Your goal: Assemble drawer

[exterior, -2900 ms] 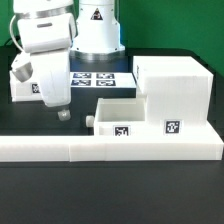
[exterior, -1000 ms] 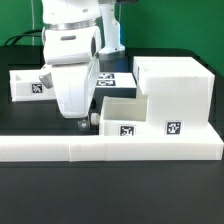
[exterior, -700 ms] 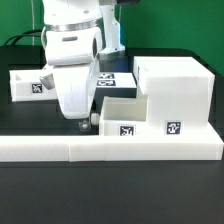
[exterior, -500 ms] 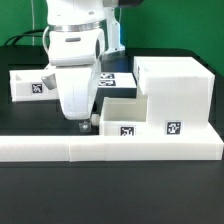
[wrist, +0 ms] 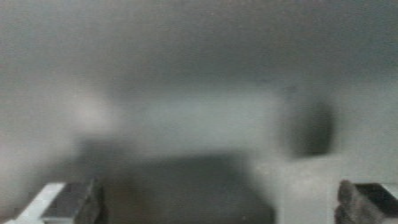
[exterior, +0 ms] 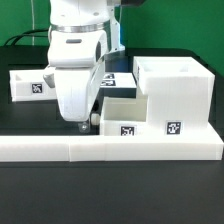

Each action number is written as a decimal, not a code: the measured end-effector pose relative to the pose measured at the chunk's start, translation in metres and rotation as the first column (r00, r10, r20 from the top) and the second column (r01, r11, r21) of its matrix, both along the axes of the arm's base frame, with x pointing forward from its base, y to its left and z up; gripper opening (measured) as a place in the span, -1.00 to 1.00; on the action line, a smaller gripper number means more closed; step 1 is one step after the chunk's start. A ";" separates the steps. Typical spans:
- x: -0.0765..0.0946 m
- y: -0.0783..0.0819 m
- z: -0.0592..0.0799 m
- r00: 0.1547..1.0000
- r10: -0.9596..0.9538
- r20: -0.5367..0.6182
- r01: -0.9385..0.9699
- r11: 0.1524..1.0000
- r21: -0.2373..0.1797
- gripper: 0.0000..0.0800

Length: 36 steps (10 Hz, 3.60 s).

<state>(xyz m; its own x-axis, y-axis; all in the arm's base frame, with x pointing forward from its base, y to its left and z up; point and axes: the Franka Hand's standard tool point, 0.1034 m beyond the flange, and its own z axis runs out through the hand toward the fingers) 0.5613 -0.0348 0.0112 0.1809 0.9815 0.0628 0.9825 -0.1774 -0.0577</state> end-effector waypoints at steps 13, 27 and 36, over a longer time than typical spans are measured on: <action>0.000 0.006 -0.003 0.999 -0.042 0.016 0.042 0.999 -0.021 0.62; 0.000 0.013 -0.004 0.979 -0.203 -0.012 0.201 0.975 -0.096 0.62; -0.004 0.006 -0.005 1.000 0.013 -0.023 -0.016 0.991 -0.130 0.62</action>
Offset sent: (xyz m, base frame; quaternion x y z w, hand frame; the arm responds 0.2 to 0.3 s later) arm 0.0000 0.0000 0.0000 0.0000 0.0000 0.0000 1.0000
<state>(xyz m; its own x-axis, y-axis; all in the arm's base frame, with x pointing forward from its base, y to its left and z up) 0.5576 -0.0283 0.0062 0.1669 0.9835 -0.0694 0.9837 -0.1709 -0.0564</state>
